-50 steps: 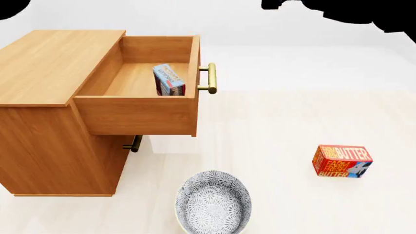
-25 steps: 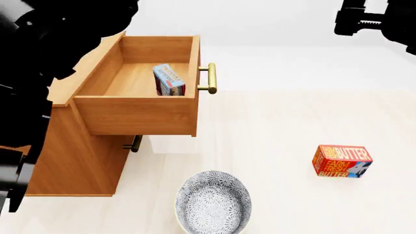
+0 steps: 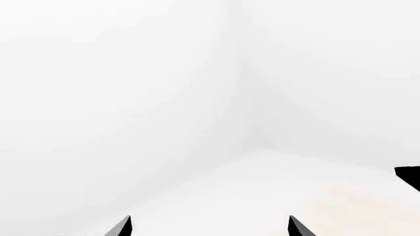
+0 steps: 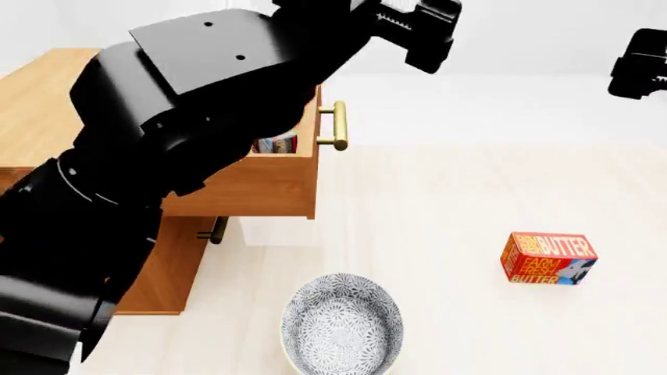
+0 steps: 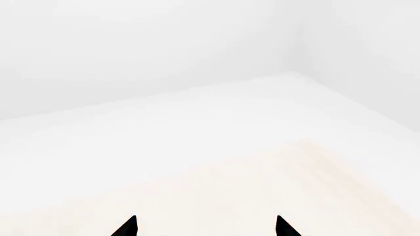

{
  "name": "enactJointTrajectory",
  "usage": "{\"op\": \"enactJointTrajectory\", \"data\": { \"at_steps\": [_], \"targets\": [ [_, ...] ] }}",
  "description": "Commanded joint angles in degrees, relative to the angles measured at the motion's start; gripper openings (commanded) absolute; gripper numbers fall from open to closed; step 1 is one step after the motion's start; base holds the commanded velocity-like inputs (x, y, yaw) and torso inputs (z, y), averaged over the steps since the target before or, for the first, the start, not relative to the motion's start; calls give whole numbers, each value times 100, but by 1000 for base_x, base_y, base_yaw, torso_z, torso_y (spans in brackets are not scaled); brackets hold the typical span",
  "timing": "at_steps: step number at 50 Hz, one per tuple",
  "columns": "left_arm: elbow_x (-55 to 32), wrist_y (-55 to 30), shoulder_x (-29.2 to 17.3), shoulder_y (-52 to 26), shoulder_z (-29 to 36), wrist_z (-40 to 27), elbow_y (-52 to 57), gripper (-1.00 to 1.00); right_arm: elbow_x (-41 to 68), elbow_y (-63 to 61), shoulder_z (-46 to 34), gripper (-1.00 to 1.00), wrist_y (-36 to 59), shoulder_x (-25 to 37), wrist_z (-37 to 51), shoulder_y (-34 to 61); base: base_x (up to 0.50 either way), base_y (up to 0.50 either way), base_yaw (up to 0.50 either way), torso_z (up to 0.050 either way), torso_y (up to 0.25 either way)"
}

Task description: Put the chocolate pudding in the top drawer of the cabinet and close it.

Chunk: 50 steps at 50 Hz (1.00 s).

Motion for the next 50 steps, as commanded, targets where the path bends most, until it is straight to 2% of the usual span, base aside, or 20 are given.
{"op": "enactJointTrajectory", "data": {
  "at_steps": [1,18,50],
  "targets": [
    [-158,-120,117,431,242,-242,612,100,24,-312,35,100,-3,378,262,-26,0,0,0,0,0],
    [-135,-30,303,923,640,-293,953,100,38,-507,40,100,-97,663,405,-197,0,0,0,0,0],
    [43,381,345,2040,1240,-241,884,100,14,-479,68,100,-87,644,438,-344,0,0,0,0,0]
  ]
}}
